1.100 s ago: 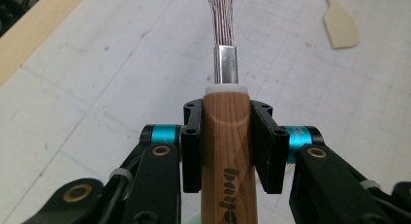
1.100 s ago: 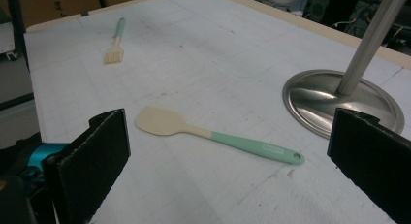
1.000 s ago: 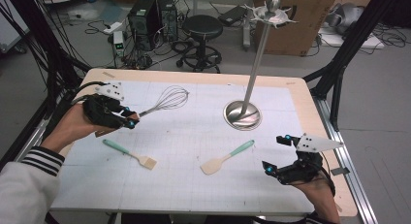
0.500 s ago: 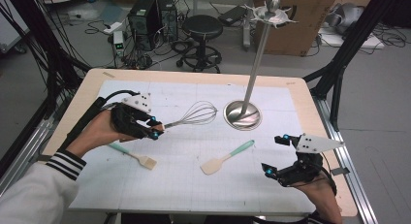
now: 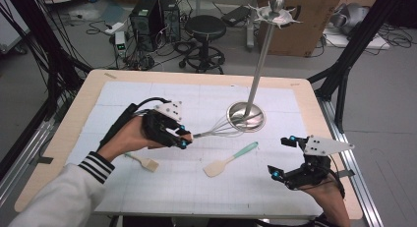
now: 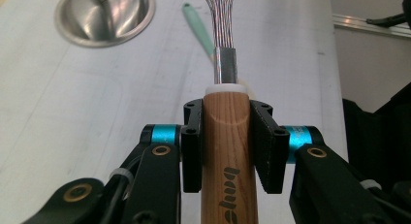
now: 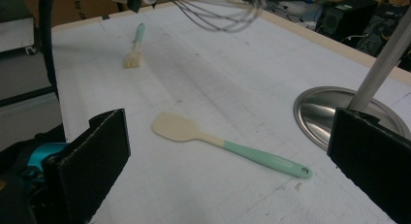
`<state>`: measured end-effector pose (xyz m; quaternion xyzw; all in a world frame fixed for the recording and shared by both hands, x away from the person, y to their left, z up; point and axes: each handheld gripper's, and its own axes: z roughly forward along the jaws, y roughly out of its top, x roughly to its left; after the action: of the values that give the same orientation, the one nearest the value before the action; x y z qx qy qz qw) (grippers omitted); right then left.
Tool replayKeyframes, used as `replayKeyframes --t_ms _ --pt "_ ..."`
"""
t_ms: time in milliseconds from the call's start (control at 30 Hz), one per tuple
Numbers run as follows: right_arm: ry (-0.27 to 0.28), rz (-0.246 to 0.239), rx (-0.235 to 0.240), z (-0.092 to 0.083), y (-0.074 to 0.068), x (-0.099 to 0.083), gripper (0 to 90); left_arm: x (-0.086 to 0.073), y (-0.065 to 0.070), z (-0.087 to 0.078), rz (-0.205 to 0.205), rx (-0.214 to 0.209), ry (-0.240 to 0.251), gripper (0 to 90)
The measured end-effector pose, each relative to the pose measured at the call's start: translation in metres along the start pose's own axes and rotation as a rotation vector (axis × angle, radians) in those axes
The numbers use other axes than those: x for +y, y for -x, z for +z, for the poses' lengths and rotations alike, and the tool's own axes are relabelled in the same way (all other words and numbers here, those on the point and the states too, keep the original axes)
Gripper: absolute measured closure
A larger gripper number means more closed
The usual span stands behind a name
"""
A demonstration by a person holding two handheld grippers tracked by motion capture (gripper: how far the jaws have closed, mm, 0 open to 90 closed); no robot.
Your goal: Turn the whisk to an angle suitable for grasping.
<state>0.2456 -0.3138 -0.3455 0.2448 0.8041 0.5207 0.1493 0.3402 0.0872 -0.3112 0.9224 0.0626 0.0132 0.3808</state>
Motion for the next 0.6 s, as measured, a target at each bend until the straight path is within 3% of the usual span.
replayKeyframes --t_ms 367,467,600 --pt "0.011 0.000 -0.007 -0.010 0.000 -0.002 0.1 0.010 0.003 0.059 0.058 -0.067 -0.070 68.6" --pt "0.010 0.000 -0.008 -0.010 -0.001 -0.002 0.1 0.010 0.003 0.072 0.047 -0.089 -0.068 68.5" --pt "0.004 -0.002 -0.002 -0.008 -0.002 -0.001 0.1 0.010 0.005 0.088 0.065 -0.105 -0.076 68.5"
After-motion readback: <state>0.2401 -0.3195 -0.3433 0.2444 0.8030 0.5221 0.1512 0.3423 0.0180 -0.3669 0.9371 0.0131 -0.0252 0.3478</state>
